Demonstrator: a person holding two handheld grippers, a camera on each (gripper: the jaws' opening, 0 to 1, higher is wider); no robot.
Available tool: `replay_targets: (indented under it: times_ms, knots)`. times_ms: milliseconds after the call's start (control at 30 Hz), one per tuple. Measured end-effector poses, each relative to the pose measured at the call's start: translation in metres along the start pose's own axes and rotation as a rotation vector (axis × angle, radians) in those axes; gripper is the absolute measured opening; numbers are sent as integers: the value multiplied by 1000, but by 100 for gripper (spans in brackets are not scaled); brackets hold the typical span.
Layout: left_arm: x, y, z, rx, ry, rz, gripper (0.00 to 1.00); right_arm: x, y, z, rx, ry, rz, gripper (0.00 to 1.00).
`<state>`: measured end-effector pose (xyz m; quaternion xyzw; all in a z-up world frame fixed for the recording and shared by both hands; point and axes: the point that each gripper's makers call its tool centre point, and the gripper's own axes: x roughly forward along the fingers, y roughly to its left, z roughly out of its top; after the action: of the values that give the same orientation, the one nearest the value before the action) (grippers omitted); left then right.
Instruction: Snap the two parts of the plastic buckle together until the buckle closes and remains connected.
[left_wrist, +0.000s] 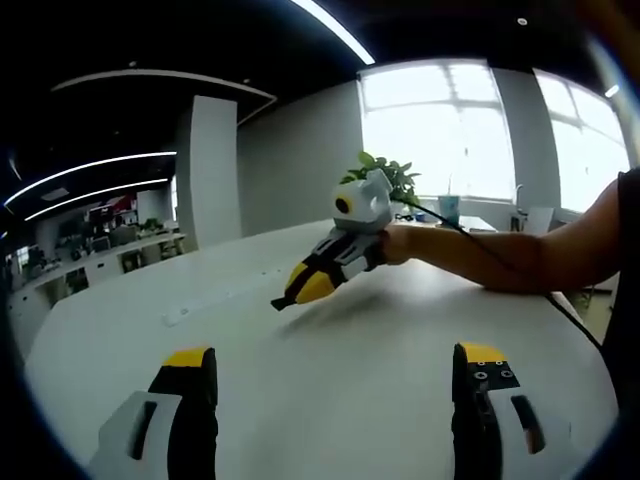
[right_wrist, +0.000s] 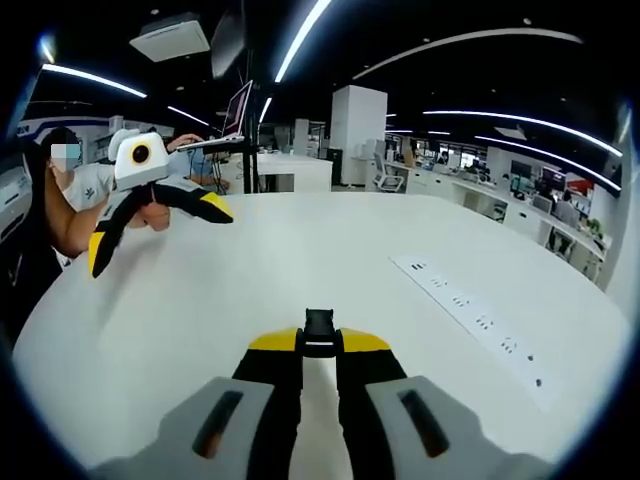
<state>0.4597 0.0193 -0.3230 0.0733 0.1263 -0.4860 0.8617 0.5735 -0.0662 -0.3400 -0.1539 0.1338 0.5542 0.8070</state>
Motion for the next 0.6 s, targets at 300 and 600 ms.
replay_targets:
  times_ms: [300, 600]
  knots:
    - [2, 0, -3, -2, 13, 0, 99, 7, -9, 8, -7, -15, -3, 10]
    - [2, 1, -5, 4, 22, 3, 99, 14, -12, 1, -13, 8, 14, 10]
